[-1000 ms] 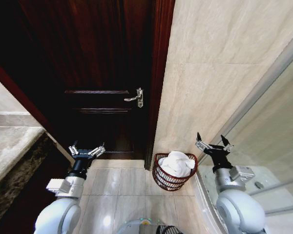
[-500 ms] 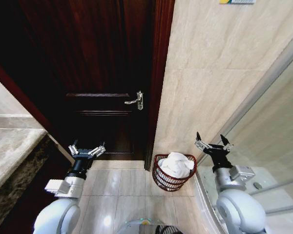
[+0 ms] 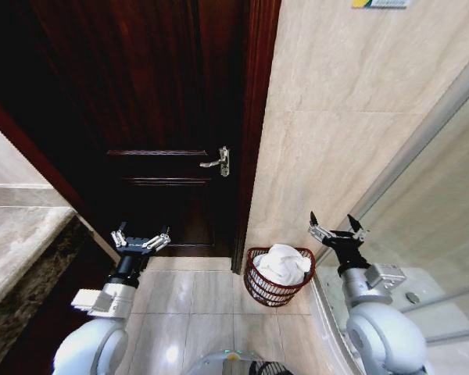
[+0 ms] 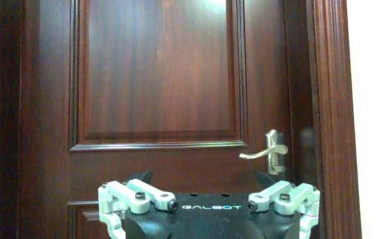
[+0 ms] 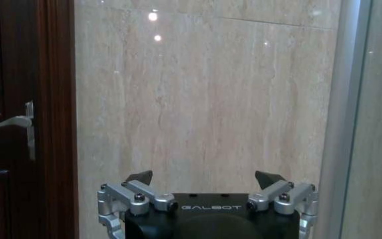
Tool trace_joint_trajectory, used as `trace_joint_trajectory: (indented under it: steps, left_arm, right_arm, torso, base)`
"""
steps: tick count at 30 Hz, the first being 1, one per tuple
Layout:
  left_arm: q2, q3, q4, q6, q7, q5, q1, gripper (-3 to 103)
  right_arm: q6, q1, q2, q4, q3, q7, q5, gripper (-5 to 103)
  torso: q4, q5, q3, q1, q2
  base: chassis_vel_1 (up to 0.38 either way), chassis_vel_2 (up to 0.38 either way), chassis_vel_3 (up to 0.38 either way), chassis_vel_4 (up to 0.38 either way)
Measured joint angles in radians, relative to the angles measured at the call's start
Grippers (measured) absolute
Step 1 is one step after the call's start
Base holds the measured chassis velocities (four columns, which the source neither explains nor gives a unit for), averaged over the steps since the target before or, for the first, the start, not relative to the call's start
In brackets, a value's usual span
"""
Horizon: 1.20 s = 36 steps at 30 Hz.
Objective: Discard the used towel into the hamper.
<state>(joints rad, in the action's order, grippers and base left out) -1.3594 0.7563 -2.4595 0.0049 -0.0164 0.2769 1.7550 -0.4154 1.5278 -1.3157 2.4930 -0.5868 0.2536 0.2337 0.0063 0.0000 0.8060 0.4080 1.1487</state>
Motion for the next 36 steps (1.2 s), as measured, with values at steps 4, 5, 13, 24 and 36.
trace_joint_trajectory:
  steps: [4, 5, 13, 24, 36]
  left_arm:
    - [-0.001, 0.001, 0.002, -0.001, 0.003, 0.001, 0.000, 100]
    - [-0.001, 0.001, 0.002, -0.001, 0.003, 0.001, 0.000, 100]
    - [-0.003, 0.002, 0.002, -0.002, 0.018, 0.003, 0.002, 100]
    - [-0.005, 0.003, -0.006, 0.006, 0.027, 0.002, 0.010, 100]
    - [-0.002, 0.002, 0.000, -0.002, 0.039, 0.009, 0.005, 100]
  right_arm:
    - [-0.001, 0.001, 0.000, 0.002, 0.002, 0.000, -0.003, 100]
    - [-0.001, 0.001, 0.000, 0.002, 0.002, 0.000, -0.003, 100]
    - [-0.001, 0.006, -0.001, 0.006, 0.007, -0.001, -0.015, 100]
    - [-0.006, 0.002, -0.003, 0.006, 0.019, -0.005, -0.024, 100]
    - [-0.007, -0.001, -0.006, 0.001, 0.022, -0.018, -0.029, 100]
  torso:
    - [0.0000, 0.0000, -0.001, -0.001, -0.002]
    - [0.0000, 0.0000, -0.001, -0.001, -0.002]
    - [0.0000, 0.0000, -0.002, -0.002, -0.004]
    - [0.0000, 0.0001, -0.003, -0.003, -0.006]
    - [0.0000, 0.0000, -0.004, -0.003, -0.007]
  base:
    - [0.000, 0.000, 0.000, 0.000]
    - [0.000, 0.000, 0.000, 0.000]
    - [0.000, 0.000, 0.000, 0.000]
    - [0.000, 0.000, 0.000, 0.000]
    - [0.000, 0.000, 0.000, 0.000]
